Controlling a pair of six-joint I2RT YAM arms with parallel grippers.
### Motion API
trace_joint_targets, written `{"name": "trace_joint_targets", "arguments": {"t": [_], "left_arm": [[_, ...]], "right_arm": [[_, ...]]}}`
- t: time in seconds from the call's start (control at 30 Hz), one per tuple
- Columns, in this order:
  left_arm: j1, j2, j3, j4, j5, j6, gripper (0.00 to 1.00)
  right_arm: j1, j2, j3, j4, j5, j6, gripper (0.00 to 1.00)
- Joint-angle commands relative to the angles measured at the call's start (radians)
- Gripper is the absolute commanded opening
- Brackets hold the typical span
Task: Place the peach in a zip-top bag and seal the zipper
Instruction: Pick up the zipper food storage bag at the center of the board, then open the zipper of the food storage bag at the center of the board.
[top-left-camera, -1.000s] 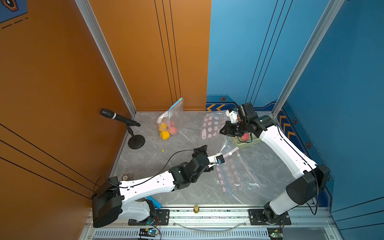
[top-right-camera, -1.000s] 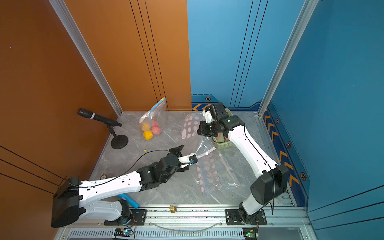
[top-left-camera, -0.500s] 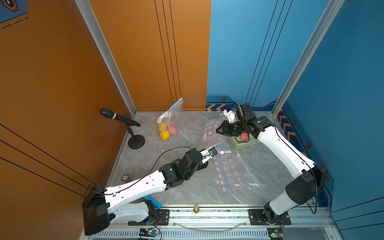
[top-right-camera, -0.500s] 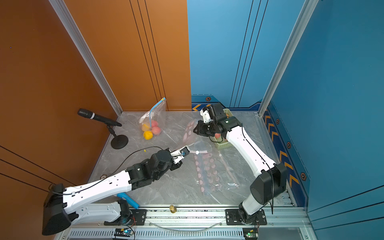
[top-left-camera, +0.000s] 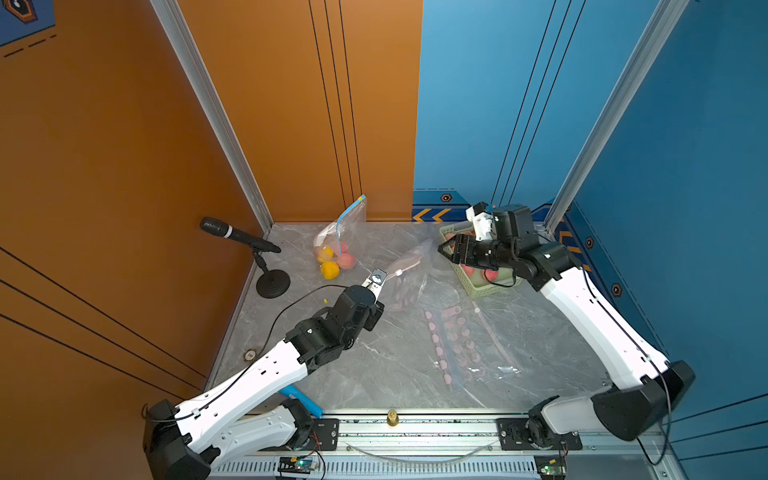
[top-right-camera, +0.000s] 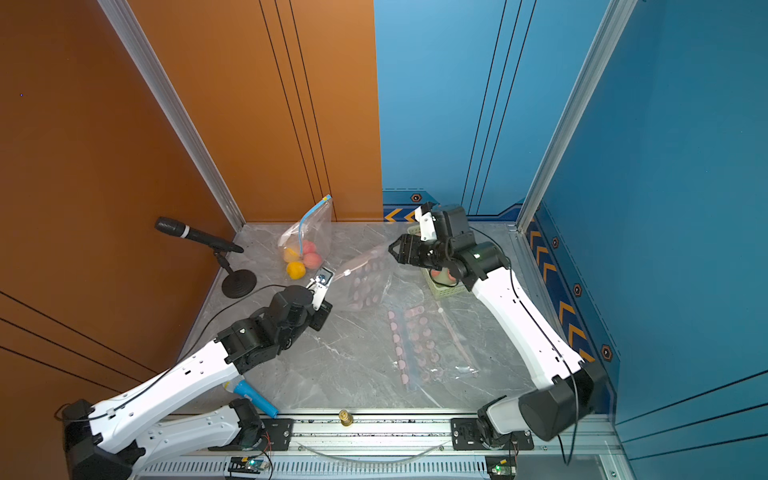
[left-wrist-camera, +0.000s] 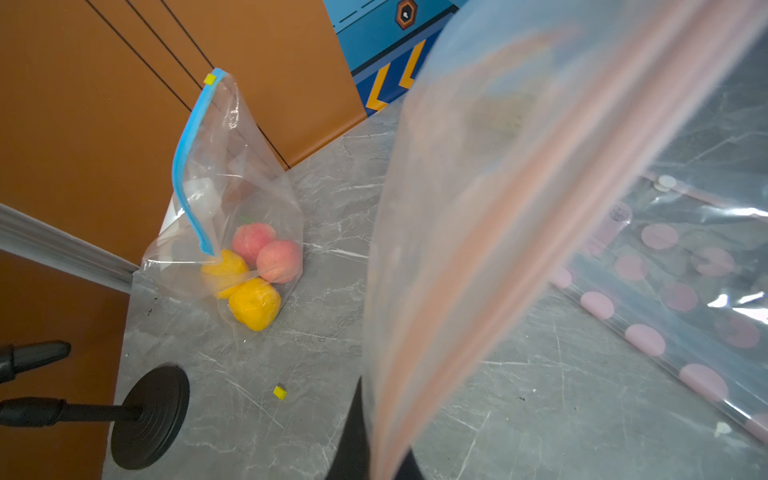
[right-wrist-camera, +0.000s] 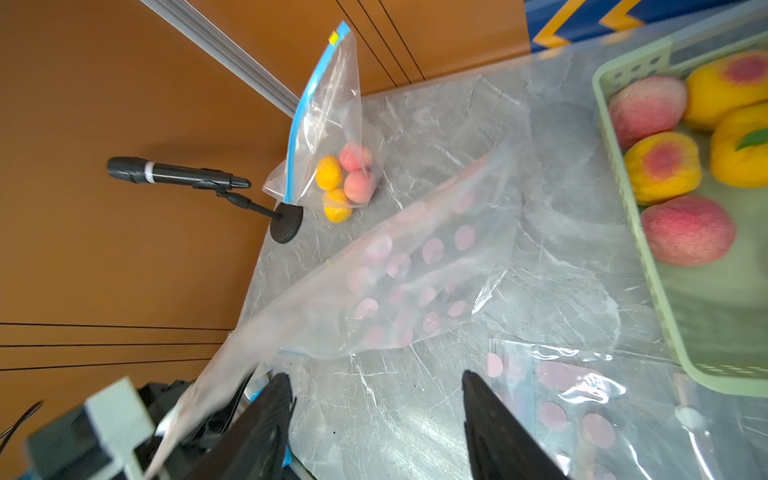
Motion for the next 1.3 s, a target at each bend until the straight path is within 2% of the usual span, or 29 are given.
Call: {"name": "trace_joint_targets", "arguments": {"t": [0.0,0.13,0.3,0.47,0.57,0.8,1.27], "left_arm": [[0.016,-0.010,0.059,-0.061,0.027,-0.107,0.00],[0.003,0.027,0.158,-0.095,-0.007,-0.136,0.00],[-0.008,0.069,0.212,-0.073,0.035,-0.171,0.00],[-0.011,0.098,0.212,-0.046,0.060,-0.185,0.00],[-0.016,0.115,0.214,-0.045,0.078,-0.186,0.00],[-0.031,0.134,0.214,-0.045,0.099,-0.188,0.00],[-0.048,0.142,0.205,-0.040,0.111,-0.177,0.00]], "right_arm": [[0.016,-0.094,-0.143,0.147,0.028,0.090,0.65],[0.106,-0.179,-0.286,0.326,0.048,0.147,0.62],[0.275,-0.178,-0.292,0.372,0.180,0.112,0.62],[0.357,-0.125,-0.306,0.514,0.193,0.149,0.60],[0.379,-0.083,-0.290,0.563,0.194,0.158,0.58],[0.390,-0.010,-0.239,0.555,0.181,0.144,0.45],[0.371,-0.010,-0.247,0.606,0.187,0.135,0.36]]}}
